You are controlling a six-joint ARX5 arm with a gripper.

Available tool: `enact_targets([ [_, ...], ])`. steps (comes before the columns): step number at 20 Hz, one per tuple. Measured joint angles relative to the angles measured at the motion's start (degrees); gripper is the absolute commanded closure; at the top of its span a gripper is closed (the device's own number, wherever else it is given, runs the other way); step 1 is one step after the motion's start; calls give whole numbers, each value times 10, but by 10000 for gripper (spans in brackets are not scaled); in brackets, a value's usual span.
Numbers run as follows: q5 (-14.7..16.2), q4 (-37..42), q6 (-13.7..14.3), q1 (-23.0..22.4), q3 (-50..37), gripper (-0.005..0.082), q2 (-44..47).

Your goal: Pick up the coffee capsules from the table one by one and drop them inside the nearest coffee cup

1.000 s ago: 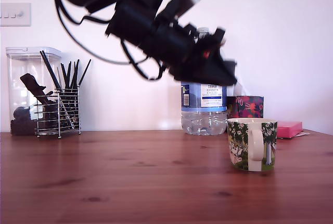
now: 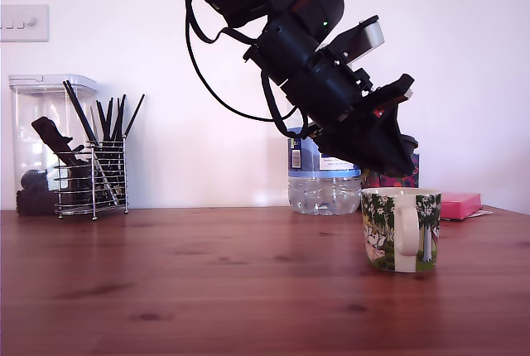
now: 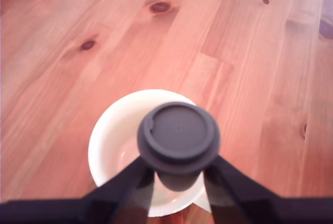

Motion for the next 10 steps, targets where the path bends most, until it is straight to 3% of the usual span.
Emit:
enact_targets([
  [1,0,0,0,0,0,48,0],
  [7,-4,0,1,-2,0,77,0],
  [9,-5,0,1,-2,0,231,0],
  [10,-5,2,2,-2,0,410,0],
])
